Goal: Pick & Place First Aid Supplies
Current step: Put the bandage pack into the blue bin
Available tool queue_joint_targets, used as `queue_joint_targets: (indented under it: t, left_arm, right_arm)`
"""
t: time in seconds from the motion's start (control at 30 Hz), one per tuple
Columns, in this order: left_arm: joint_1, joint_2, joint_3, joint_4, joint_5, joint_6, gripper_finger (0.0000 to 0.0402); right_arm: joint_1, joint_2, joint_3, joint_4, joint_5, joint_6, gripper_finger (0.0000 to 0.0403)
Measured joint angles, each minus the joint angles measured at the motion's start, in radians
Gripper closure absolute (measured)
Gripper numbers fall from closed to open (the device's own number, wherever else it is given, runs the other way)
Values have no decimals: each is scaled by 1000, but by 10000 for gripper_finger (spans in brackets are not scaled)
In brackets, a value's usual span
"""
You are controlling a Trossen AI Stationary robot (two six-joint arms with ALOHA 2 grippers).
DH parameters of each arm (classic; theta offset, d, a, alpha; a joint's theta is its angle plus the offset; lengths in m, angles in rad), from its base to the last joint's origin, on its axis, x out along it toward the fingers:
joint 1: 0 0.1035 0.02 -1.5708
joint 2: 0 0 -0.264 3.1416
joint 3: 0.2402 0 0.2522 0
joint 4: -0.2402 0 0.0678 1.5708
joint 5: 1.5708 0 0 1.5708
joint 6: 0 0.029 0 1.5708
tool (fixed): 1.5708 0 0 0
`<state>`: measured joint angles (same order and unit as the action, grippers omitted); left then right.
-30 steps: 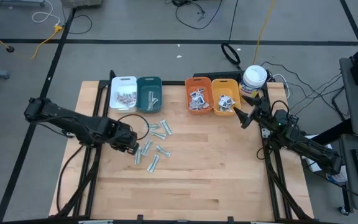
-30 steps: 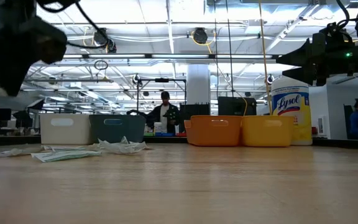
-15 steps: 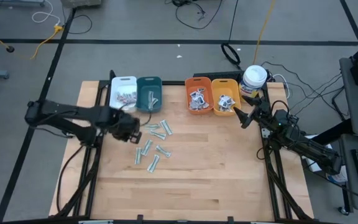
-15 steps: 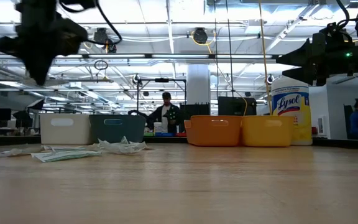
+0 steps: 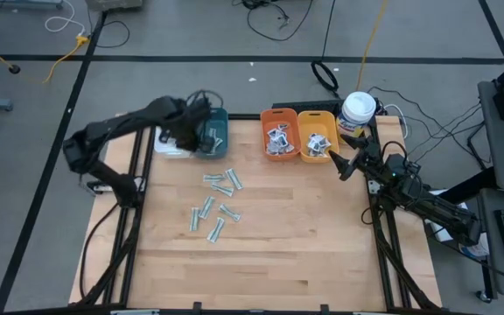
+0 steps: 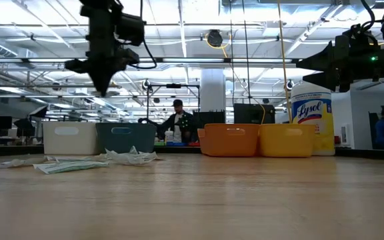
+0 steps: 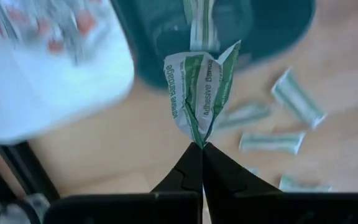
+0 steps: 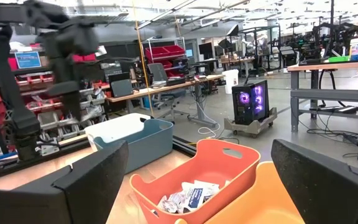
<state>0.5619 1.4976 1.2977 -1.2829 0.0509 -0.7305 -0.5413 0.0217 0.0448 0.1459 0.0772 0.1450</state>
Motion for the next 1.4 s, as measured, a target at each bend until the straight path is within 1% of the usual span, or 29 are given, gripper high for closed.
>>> queue_joint_targets:
  t: [0.2, 0.3, 0.5, 0.63, 0.83, 0.97, 1.1, 1.2, 1.4]
  left_arm:
    - [120, 159, 188, -5, 0, 123, 401]
    - [155, 213, 236, 1, 0, 149, 401]
    - [166, 319, 236, 13, 0, 167, 401]
    - [170, 375, 236, 47, -25, 171, 401]
    - [191, 450, 234, 105, -26, 185, 401]
    - [192, 481, 234, 136, -26, 195, 401]
    - [191, 482, 234, 141, -22, 186, 398]
    - [192, 475, 234, 142, 0, 199, 376]
    - [193, 472, 234, 132, 5, 200, 276]
  right_arm:
    - [0, 0, 0, 0, 0, 0, 11]
    - [0, 0, 0, 0, 0, 0, 11]
    - [0, 0, 0, 0, 0, 0, 11]
    - [0, 0, 0, 0, 0, 0, 11]
    - [0, 0, 0, 0, 0, 0, 11]
    - [0, 0, 0, 0, 0, 0, 11]
    - [0, 0, 0, 0, 0, 0, 11]
    - [0, 0, 0, 0, 0, 0, 11]
    - [0, 0, 0, 0, 0, 0, 11]
